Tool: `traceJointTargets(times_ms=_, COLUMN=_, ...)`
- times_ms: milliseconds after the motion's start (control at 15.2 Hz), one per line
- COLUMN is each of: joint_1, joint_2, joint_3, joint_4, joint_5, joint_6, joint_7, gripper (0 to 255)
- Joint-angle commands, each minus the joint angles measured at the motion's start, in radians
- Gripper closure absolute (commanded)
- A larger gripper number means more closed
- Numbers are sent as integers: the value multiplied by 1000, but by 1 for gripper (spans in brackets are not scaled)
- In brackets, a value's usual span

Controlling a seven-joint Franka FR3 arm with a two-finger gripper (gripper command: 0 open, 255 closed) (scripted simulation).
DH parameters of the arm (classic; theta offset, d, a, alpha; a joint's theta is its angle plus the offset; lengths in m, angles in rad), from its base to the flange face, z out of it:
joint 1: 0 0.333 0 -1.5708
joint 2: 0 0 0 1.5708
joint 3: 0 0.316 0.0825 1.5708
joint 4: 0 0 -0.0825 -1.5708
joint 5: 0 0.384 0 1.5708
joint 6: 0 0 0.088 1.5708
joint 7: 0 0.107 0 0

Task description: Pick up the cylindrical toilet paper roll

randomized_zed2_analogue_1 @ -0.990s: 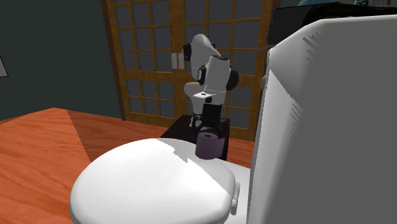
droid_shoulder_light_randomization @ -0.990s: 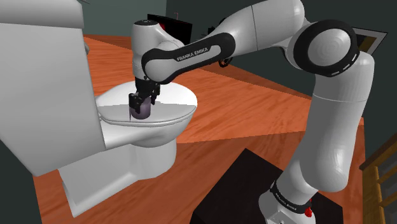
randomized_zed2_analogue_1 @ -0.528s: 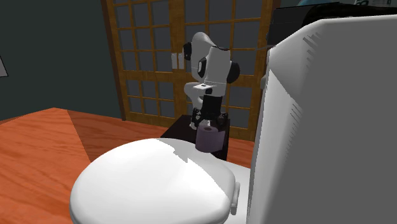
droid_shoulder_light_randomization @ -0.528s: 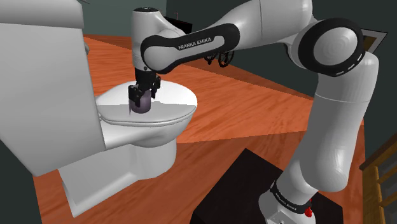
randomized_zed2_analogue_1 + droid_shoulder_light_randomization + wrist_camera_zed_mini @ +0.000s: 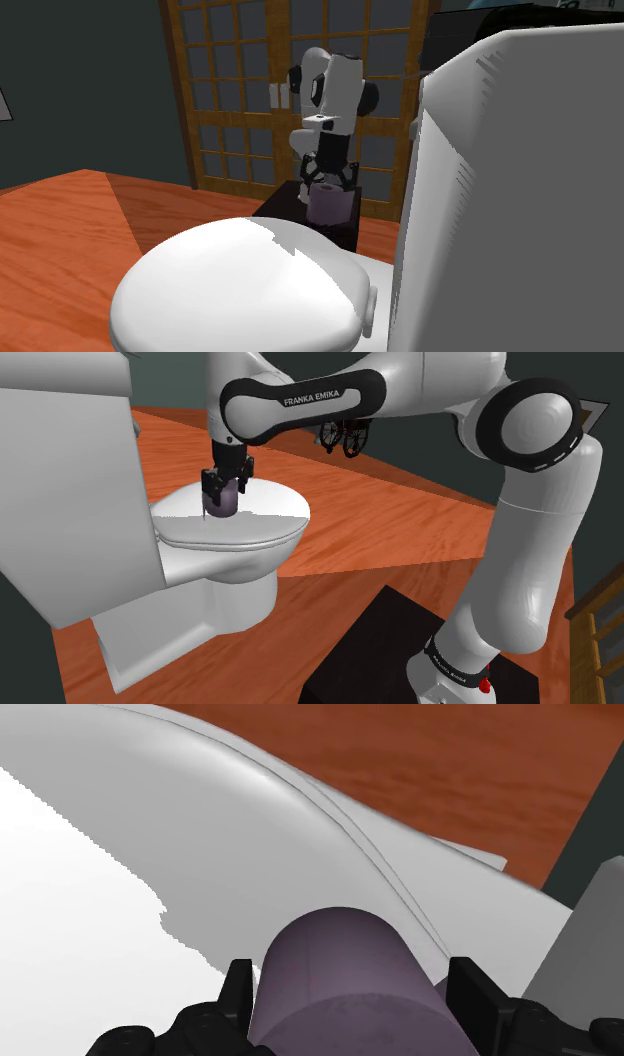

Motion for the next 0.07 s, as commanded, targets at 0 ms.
traceJointTargets(times_ms=0, joint_1=1, joint_2=1, joint_3=0, joint_4=10, joint_5=0, joint_6=-9, joint_7=-1, gripper=255)
